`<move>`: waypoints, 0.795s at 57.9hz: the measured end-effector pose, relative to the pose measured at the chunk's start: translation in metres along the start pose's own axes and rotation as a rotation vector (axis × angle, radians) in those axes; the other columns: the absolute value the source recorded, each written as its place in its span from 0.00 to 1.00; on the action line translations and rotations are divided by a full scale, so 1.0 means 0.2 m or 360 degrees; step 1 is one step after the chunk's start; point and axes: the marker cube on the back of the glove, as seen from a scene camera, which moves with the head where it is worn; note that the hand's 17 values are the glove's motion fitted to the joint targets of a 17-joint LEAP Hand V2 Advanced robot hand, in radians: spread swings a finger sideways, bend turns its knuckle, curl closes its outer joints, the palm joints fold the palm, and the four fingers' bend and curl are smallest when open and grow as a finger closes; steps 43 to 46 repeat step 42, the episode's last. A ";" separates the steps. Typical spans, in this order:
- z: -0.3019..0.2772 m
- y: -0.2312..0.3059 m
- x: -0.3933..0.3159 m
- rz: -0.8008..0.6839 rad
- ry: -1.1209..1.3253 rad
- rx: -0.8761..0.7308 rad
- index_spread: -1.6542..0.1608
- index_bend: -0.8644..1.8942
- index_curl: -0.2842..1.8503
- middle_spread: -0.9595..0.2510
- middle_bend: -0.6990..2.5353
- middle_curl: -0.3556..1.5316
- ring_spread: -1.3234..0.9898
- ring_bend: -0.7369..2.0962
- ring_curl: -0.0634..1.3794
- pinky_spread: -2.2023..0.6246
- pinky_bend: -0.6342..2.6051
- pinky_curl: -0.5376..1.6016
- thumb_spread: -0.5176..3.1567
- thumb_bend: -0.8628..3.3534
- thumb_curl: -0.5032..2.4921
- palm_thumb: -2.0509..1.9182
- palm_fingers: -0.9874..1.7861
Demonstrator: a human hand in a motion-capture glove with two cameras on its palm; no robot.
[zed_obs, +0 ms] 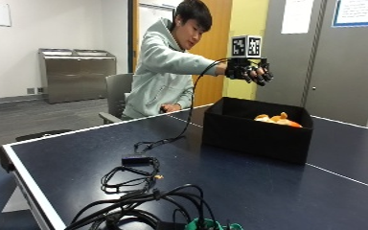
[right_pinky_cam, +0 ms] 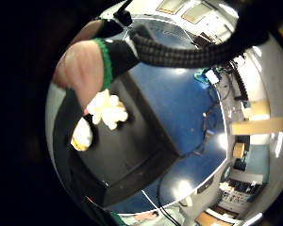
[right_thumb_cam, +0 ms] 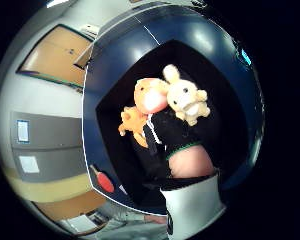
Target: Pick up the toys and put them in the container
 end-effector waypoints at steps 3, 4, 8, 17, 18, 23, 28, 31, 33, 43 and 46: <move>-0.04 0.09 -0.03 -0.0008 0.0021 -0.0005 0.83 0.37 0.42 0.70 0.34 0.55 0.55 0.52 0.26 0.77 0.53 0.44 0.51 0.20 0.32 0.54 0.31; -0.05 0.10 -0.02 -0.0012 0.0023 0.0001 0.83 0.37 0.42 0.71 0.34 0.55 0.55 0.52 0.26 0.78 0.53 0.44 0.51 0.20 0.32 0.54 0.31; -0.11 0.16 0.05 -0.0027 0.0016 0.0029 0.83 0.38 0.41 0.73 0.33 0.53 0.56 0.50 0.24 0.78 0.51 0.43 0.51 0.20 0.31 0.54 0.32; -0.25 0.38 0.16 -0.0079 -0.0045 0.0158 0.83 0.38 0.40 0.75 0.31 0.51 0.57 0.48 0.22 0.79 0.49 0.42 0.51 0.20 0.30 0.54 0.34; -0.26 0.41 0.17 -0.0087 -0.0054 0.0177 0.83 0.38 0.40 0.76 0.31 0.51 0.57 0.48 0.22 0.80 0.49 0.42 0.51 0.20 0.30 0.54 0.35; -0.32 0.61 0.18 -0.0125 -0.0137 0.0231 0.83 0.39 0.40 0.76 0.31 0.50 0.57 0.48 0.22 0.80 0.47 0.41 0.52 0.20 0.30 0.54 0.36; -0.35 0.87 0.20 -0.0184 -0.0234 0.0269 0.82 0.39 0.40 0.75 0.32 0.49 0.57 0.48 0.22 0.80 0.45 0.40 0.52 0.20 0.29 0.54 0.38; -0.34 0.96 0.27 -0.0235 -0.0271 0.0288 0.82 0.39 0.40 0.75 0.32 0.49 0.57 0.47 0.21 0.80 0.45 0.40 0.53 0.20 0.29 0.55 0.38; -0.33 0.99 0.33 -0.0269 -0.0284 0.0306 0.82 0.39 0.40 0.75 0.32 0.49 0.57 0.47 0.21 0.80 0.45 0.40 0.53 0.20 0.29 0.55 0.39; -0.22 1.02 0.68 -0.0316 -0.0209 0.0405 0.82 0.41 0.40 0.75 0.32 0.48 0.57 0.46 0.20 0.80 0.43 0.39 0.53 0.20 0.29 0.55 0.41; -0.22 1.02 0.68 -0.0316 -0.0209 0.0405 0.82 0.41 0.40 0.75 0.32 0.48 0.57 0.46 0.20 0.80 0.43 0.39 0.53 0.20 0.29 0.55 0.41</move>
